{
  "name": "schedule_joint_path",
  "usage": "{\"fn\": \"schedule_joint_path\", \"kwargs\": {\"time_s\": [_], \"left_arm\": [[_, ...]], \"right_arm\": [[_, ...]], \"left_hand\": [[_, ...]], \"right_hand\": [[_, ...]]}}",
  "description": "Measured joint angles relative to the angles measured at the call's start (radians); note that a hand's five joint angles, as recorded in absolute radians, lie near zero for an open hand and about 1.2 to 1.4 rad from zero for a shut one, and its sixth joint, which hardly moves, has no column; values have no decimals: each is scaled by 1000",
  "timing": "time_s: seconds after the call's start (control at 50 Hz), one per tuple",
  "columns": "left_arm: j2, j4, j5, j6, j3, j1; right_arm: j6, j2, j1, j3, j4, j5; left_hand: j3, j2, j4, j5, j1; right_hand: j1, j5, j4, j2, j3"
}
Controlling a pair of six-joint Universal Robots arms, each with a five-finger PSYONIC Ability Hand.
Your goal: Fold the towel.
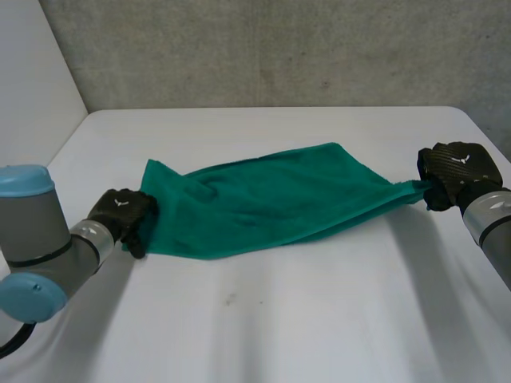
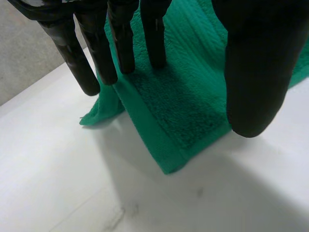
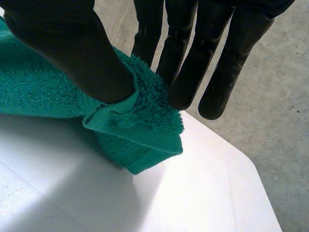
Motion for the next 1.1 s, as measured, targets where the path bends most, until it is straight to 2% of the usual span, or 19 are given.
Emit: {"fn": "schedule_joint_path", "kwargs": {"time_s": [0.12, 0.4, 0.64, 0.78, 1.1], "left_arm": [[-38, 0, -2, -1, 49, -1], [-69, -6, -3, -1, 83, -1], [-34, -119, 4, -2, 84, 1], [-46, -133, 3, 0, 93, 1], [-110, -129, 0, -1, 166, 1]], "right_arm": [[-1, 6, 1, 1, 0, 2], [-2, 11, 2, 1, 0, 2], [-21, 22, 3, 2, 0, 2], [-29, 26, 5, 4, 0, 2], [-29, 39, 6, 5, 0, 2]], "left_hand": [[97, 98, 100, 94, 99], [96, 97, 98, 91, 93], [24, 23, 14, 8, 21], [27, 26, 19, 18, 26], [177, 180, 180, 169, 179]], "right_hand": [[0, 2, 0, 0, 0], [0, 3, 0, 0, 0], [0, 4, 0, 0, 0], [0, 5, 0, 0, 0], [0, 5, 0, 0, 0]]}}
